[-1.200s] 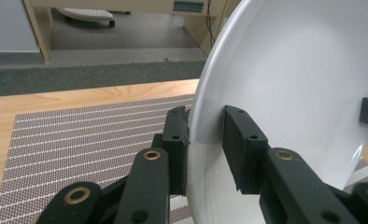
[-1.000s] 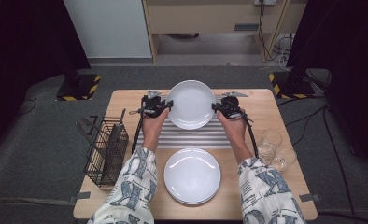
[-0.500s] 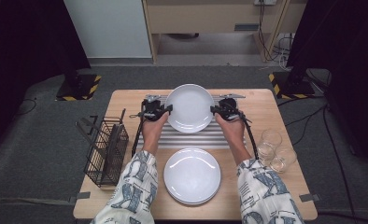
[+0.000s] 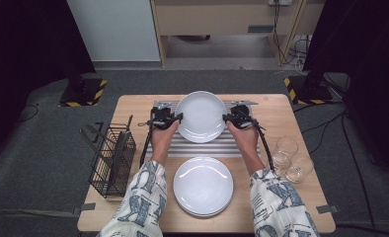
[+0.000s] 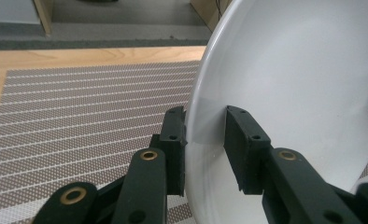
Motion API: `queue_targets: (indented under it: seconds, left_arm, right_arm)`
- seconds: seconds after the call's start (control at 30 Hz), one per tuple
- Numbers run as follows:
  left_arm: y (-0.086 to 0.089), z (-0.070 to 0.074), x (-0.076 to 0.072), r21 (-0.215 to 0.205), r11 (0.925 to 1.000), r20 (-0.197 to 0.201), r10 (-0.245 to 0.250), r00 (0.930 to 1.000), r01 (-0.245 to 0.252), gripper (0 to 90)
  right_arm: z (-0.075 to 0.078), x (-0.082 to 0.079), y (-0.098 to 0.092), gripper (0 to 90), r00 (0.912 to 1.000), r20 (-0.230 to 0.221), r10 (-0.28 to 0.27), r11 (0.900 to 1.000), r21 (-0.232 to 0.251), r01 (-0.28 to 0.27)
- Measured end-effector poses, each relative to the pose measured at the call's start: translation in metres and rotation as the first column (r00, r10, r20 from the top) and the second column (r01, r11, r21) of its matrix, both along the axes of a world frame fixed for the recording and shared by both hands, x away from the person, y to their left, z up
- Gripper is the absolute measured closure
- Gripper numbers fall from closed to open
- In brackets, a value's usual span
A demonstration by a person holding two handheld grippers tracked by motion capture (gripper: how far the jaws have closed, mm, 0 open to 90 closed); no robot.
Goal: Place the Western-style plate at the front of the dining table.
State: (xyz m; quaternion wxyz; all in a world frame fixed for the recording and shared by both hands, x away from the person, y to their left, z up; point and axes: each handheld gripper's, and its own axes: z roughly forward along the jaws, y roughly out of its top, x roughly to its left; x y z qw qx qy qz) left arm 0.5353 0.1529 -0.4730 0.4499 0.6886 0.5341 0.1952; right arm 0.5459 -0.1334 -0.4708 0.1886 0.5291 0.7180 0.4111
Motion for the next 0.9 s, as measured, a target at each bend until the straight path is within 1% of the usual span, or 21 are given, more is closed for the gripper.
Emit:
queue_targets:
  seconds: [0.13, 0.23, 0.33, 0.47, 0.53, 0.6, 0.8, 0.9]
  left_arm:
    - [-0.003, -0.003, 0.003, -0.002, 1.0, -0.005, 0.004, 1.0, -0.004, 68.0]
    - [-0.004, -0.005, 0.004, -0.014, 0.9998, -0.015, 0.014, 0.9998, -0.014, 67.8]
    - [-0.006, -0.004, 0.004, -0.009, 0.9999, -0.012, 0.013, 0.9998, -0.013, 68.1]
    - [-0.009, -0.005, 0.007, 0.0, 0.9998, -0.007, 0.018, 0.9998, -0.018, 67.8]
    - [-0.009, -0.006, 0.008, -0.008, 0.9997, -0.013, 0.024, 0.9996, -0.024, 67.4]
    - [-0.007, -0.009, 0.009, -0.031, 0.999, -0.034, 0.032, 0.9989, -0.033, 67.3]
    - [-0.007, -0.013, 0.012, -0.03, 0.9987, -0.04, 0.04, 0.9984, -0.041, 67.2]
    - [-0.007, -0.017, 0.014, -0.034, 0.9985, -0.056, 0.041, 0.9976, -0.043, 66.8]
  right_arm:
    - [-0.003, 0.001, -0.002, 78.9, 0.9999, -0.01, -0.006, 1.0, 0.003, 0.007]
    - [-0.005, 0.002, -0.003, 78.9, 0.9998, -0.018, -0.013, 1.0, 0.013, 0.013]
    - [-0.006, 0.004, -0.004, 78.7, 0.9996, -0.021, -0.017, 1.0, 0.016, 0.018]
    - [-0.009, 0.005, -0.007, 78.2, 0.9992, -0.03, -0.027, 0.999, 0.031, 0.028]
    - [-0.01, 0.006, -0.007, 78.2, 0.999, -0.033, -0.03, 0.999, 0.035, 0.031]
    - [-0.01, 0.007, -0.007, 78.3, 0.9992, -0.031, -0.027, 0.999, 0.039, 0.028]
    - [-0.015, 0.009, -0.006, 77.7, 0.9979, -0.047, -0.044, 0.997, 0.067, 0.047]
    - [-0.018, 0.01, -0.006, 77.3, 0.9972, -0.061, -0.044, 0.996, 0.07, 0.048]
